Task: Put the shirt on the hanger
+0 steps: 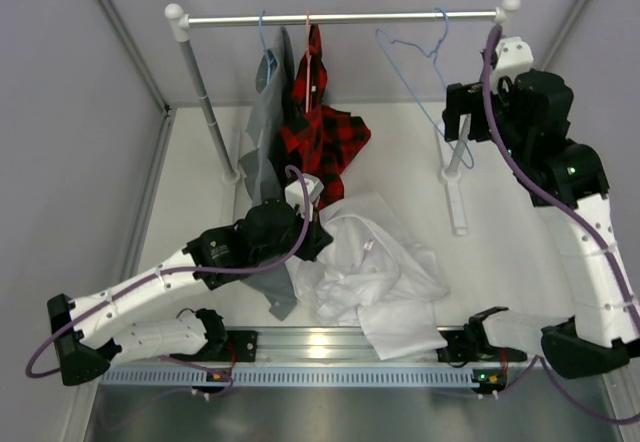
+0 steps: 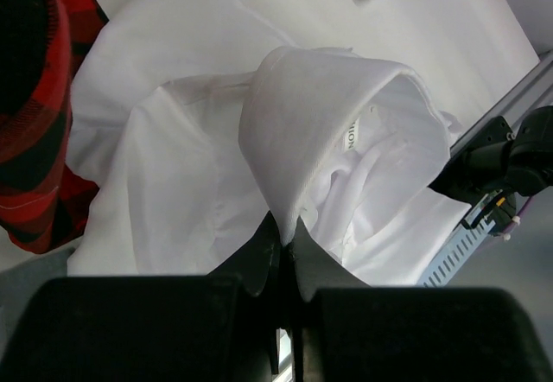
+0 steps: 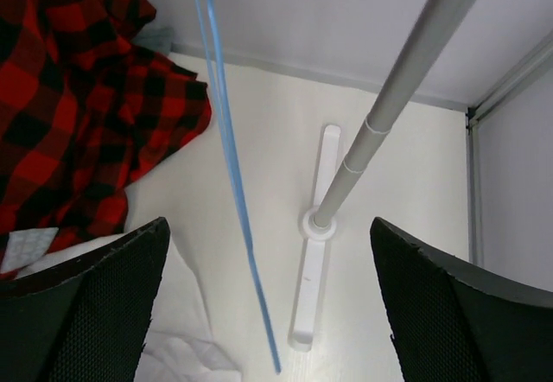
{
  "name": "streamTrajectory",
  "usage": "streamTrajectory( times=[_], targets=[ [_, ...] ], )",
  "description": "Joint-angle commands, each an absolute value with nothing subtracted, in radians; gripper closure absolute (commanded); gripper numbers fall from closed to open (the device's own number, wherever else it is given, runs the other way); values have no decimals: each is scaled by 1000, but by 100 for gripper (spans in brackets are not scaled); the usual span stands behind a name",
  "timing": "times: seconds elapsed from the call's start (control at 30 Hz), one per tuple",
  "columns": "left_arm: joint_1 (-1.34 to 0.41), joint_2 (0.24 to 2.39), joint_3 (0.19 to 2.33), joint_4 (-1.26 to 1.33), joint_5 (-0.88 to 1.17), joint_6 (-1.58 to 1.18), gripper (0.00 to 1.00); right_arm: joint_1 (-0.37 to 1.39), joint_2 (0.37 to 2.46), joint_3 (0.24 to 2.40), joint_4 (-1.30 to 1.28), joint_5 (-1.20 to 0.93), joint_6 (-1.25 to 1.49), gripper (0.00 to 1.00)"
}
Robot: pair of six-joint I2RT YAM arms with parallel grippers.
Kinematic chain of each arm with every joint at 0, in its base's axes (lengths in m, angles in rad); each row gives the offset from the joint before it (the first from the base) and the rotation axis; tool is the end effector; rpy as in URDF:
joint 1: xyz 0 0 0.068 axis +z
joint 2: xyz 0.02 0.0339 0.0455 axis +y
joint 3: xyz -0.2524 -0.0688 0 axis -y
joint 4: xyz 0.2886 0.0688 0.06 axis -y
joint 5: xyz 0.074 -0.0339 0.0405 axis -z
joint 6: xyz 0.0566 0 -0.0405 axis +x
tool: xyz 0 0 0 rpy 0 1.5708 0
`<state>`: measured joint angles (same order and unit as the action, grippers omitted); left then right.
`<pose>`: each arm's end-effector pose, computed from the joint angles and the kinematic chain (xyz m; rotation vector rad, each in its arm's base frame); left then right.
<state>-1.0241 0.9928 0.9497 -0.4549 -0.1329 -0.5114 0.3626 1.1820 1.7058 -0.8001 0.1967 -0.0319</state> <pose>0.1558 -0.2415 0.3103 0.4657 2.1141 -0.7896 0.2553 0.0850 0.5080 -0.2256 1.8281 0.0498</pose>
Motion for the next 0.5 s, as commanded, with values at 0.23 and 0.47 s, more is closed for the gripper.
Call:
streamTrajectory(
  times=[0.23,0.47],
  targets=[
    [-1025,983,950,-457,-41,-508,100,230,1296,1634,-736,-196,-137,40],
    [-1025,1003,954,-459,-23,-502,100,229,1299,1582,-672,-218,-121,67]
  ],
)
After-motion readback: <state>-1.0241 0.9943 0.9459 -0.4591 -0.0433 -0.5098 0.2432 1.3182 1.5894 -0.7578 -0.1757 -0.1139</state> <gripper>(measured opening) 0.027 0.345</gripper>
